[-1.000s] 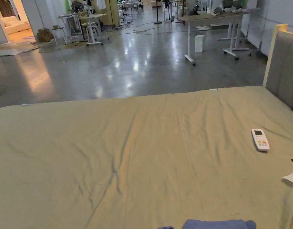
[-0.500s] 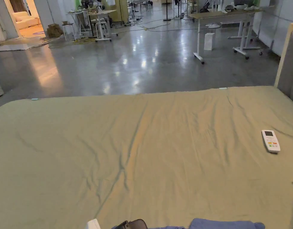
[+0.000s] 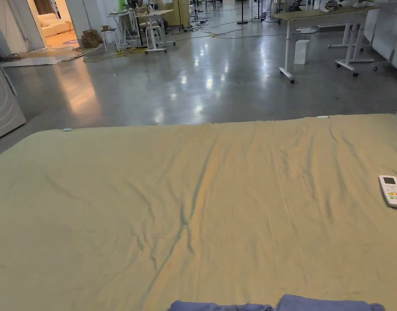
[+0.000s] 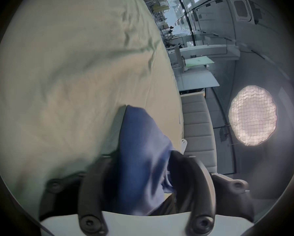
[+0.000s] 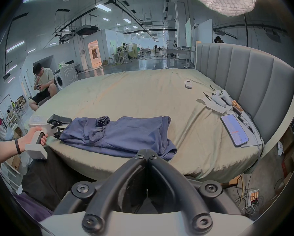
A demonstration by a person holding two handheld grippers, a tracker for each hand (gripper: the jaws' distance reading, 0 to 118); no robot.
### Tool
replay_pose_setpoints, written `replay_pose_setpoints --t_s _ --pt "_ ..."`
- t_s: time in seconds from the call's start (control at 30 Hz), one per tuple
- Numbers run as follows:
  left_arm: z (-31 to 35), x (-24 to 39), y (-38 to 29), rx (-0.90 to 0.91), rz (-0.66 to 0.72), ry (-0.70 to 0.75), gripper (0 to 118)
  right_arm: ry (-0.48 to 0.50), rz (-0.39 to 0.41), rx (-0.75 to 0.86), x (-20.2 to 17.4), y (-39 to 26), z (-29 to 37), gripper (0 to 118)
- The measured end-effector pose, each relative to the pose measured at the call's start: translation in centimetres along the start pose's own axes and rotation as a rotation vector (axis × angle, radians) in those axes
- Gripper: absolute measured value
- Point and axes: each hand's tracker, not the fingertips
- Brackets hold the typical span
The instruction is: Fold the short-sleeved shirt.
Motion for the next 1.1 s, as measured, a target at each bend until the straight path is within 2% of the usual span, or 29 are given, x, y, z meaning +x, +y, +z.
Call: replay_pose_setpoints --t_s 0.03,0.07,0.17,0.3,0.37,0.5,0.63,0.67,0.73,0.8,0.9,1.03,1.07,1.1 --pt "-0.5 0.1 -0.2 -0.003 -0.01 0.041 17 -0.001 0.002 0.001 0.1 0.0 0.1 0" --pt "-1.1 0.2 -0.4 -0.003 0.001 0.073 13 -0.002 0.002 0.002 0.2 0.0 0.1 0" --pt "-0.9 -0.1 -0.1 0.013 0.058 0.015 11 -0.01 -0.006 0.004 0.3 0.2 0.3 0" --pt "2.1 -0.2 1.0 0.045 0.026 0.026 9 -0.006 -0.02 0.003 0.4 0.3 0.2 0" --pt "4.4 -0.6 1.9 0.057 0.068 -0.049 9 0.011 -0.027 0.01 0.4 0.5 0.0 0" --pt "10.7 1.7 3.9 0.12 -0.076 0.082 9 0.039 -0.03 0.02 0.1 0.4 -0.8 0" --pt "13.5 5.8 4.3 0.148 -0.186 0.179 9 0.076 -0.041 0.021 -0.2 0.0 -1.3 0" --pt "12.8 4.4 5.3 0.141 -0.219 0.151 9 0.086 -0.048 0.018 -0.2 -0.2 -1.5 0" --pt "10.3 7.3 4.0 0.098 -0.289 0.099 9 0.088 -0.052 0.011 -0.2 -0.5 -1.5 0" --pt "6.8 8.9 3.1 0.049 -0.341 0.108 9 0.077 -0.047 0.007 -0.2 -0.7 -1.2 0" --pt "0.2 10.8 0.7 -0.048 -0.424 0.103 9 0.037 -0.043 0.022 0.3 -0.9 -0.1 0" --pt "-9.2 12.0 -3.7 -0.177 -0.528 0.115 10 -0.032 -0.085 0.028 2.0 -1.4 1.5 0" --pt "-11.0 12.7 -4.9 -0.175 -0.502 0.136 13 -0.055 -0.088 0.03 2.3 -1.7 1.8 0" --pt "-12.3 12.9 -5.5 -0.173 -0.5 0.153 27 -0.075 -0.088 0.028 2.8 -1.8 2.2 0"
